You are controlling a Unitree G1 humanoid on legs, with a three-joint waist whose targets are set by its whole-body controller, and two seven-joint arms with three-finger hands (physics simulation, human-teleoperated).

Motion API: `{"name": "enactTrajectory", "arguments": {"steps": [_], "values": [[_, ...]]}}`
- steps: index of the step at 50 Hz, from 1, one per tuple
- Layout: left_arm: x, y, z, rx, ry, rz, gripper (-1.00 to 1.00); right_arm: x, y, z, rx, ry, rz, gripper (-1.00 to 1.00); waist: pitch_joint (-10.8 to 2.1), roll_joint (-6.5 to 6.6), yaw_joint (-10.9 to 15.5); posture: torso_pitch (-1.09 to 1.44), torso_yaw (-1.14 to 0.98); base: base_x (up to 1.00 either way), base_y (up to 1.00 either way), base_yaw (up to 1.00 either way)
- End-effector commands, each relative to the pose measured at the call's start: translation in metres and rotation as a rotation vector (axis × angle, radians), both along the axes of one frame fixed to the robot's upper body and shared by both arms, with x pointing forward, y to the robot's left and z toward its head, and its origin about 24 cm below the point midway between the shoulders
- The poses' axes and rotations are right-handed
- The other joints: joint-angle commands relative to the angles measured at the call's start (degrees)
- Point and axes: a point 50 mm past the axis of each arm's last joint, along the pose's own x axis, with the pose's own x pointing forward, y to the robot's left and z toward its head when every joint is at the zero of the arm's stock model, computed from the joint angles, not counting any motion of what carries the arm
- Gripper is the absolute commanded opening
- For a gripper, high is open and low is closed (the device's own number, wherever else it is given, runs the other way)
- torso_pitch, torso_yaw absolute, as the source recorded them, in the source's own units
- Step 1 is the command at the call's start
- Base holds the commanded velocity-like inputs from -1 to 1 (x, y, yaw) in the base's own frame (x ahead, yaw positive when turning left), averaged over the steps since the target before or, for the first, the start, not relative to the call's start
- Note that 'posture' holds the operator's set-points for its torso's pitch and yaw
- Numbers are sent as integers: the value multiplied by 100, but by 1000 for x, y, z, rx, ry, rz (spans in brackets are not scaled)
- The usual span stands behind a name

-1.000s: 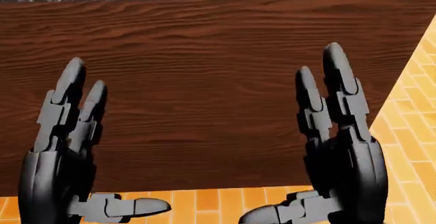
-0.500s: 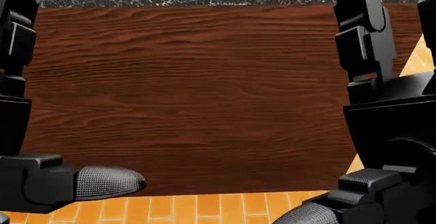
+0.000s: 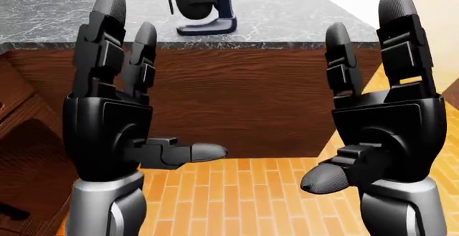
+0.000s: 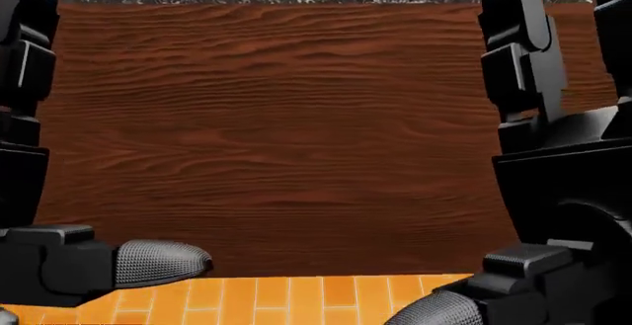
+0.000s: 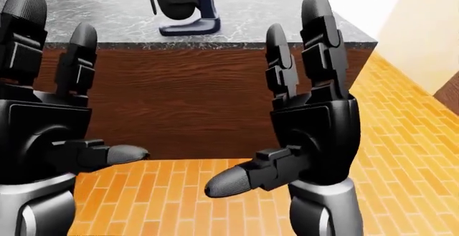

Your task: Open the stand mixer head.

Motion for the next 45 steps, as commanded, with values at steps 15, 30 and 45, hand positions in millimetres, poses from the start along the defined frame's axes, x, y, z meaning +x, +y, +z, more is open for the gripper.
{"name": "enactTrajectory", "arguments": {"steps": [15,30,45], "values": [[-7,-3,8,-2,-68,-24,87,-6,-3,6,16,-63,-16,100,-57,0,82,0,0,0,19,0],[-7,-3,7,-3,-66,-27,87,-9,-4,6,39,-83,-8,100,225,-132,-76,0,0,13,0,0],[-7,-3,8,-1,-69,-27,87,-9,-3,5,33,-78,-7,100,-18,94,-395,0,0,61,0,0]]}}
